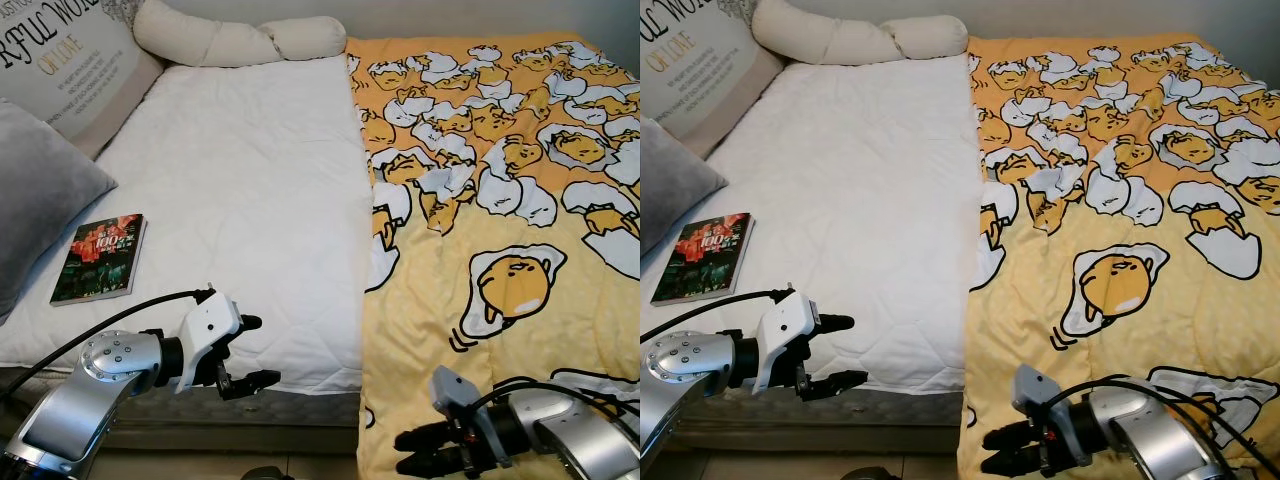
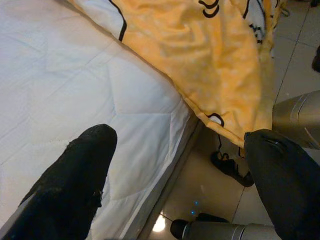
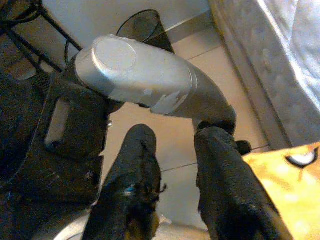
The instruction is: Clean up the room
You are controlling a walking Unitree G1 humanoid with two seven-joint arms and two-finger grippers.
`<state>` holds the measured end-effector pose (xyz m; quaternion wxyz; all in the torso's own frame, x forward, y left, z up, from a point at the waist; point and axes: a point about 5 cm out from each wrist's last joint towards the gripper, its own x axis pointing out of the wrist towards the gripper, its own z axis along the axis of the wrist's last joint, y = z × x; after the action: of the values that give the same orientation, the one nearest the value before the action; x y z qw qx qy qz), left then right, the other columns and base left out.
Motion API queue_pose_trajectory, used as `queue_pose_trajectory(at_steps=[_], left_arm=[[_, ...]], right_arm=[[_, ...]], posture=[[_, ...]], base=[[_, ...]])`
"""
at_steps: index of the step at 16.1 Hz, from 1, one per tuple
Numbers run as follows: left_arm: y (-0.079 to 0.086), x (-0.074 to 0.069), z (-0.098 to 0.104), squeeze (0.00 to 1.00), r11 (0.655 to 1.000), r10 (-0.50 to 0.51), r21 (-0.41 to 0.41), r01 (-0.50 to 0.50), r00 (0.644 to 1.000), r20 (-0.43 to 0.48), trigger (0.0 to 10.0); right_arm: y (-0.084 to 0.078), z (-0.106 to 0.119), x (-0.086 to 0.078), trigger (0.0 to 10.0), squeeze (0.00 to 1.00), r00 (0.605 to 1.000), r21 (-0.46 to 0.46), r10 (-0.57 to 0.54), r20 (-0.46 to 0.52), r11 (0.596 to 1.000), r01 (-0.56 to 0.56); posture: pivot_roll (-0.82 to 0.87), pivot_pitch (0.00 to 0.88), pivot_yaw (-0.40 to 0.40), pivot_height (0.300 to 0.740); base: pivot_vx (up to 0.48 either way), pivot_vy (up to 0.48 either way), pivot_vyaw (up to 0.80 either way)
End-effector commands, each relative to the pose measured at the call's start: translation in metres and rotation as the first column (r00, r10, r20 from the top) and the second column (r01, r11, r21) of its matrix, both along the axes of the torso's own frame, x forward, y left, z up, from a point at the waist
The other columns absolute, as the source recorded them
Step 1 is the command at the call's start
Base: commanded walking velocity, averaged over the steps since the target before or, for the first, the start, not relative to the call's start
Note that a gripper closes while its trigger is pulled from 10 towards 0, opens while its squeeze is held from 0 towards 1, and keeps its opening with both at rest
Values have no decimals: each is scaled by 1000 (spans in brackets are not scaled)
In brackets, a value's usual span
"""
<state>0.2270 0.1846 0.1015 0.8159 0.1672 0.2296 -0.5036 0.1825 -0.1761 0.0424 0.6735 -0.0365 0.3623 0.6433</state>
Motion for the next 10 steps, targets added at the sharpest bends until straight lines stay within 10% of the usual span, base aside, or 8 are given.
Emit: queue_pose_trajectory(at_steps=[1,2,4,10], left_arm=[[4,-1,2,0,1000,11,13,-11,1000,-2,10000],[4,-1,2,0,1000,12,14,-12,1000,-3,10000],[2,1,4,0,999,37,7,-37,999,20,10000],[-5,0,9,0,999,33,8,-33,999,10,10000]], right_arm=[[6,6,16,10000,1000,989,-9,-82,125,996,83],[7,7,22,10000,1000,980,-16,-123,157,992,127],[13,6,70,10000,1000,826,-29,-435,359,879,476],[51,-24,110,10000,1000,678,-137,-514,526,736,663]], posture=[[65,0,88,740],[65,0,88,740],[69,0,89,740],[95,0,105,740]], base=[[0,0,0],[0,0,0],[0,0,0],[0,0,0]])
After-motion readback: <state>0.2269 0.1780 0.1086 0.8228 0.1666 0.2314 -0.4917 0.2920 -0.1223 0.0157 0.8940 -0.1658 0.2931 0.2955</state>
